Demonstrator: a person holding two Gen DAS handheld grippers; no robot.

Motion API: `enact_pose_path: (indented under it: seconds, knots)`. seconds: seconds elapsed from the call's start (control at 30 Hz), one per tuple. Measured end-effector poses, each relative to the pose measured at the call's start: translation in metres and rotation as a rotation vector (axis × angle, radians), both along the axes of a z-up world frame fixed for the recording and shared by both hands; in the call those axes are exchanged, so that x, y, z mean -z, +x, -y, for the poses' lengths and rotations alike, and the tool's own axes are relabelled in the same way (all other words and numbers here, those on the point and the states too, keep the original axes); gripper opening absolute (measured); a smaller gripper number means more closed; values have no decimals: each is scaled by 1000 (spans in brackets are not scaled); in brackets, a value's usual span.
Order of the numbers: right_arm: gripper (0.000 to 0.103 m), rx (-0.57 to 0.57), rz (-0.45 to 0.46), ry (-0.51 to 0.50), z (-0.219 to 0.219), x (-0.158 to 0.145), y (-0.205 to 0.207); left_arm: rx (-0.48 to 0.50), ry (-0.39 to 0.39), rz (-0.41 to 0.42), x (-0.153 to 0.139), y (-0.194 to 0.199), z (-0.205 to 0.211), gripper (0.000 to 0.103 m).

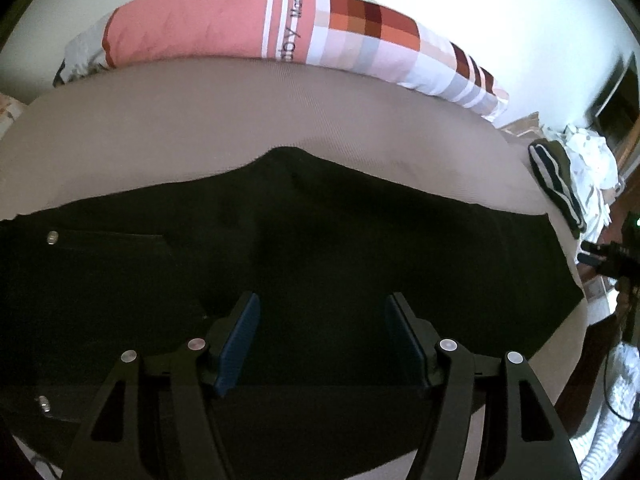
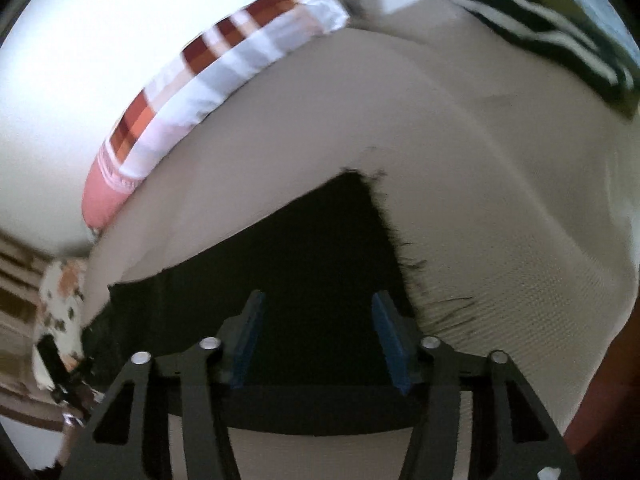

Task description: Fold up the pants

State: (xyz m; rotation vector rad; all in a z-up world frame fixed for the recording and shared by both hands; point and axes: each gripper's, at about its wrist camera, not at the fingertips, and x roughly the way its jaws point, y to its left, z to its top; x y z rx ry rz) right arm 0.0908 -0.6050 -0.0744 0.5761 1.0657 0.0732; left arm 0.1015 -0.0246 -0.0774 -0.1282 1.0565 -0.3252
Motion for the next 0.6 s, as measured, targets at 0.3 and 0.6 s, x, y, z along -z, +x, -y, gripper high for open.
enact_pose_path:
  seconds: [0.3, 0.6]
  knots:
    - [34, -40, -54, 55, 34, 31, 11, -13, 29, -55, 14, 12, 17, 66]
    - [29, -140, -9, 108, 32, 41, 30, 14, 101, -46, 20, 13, 30, 66]
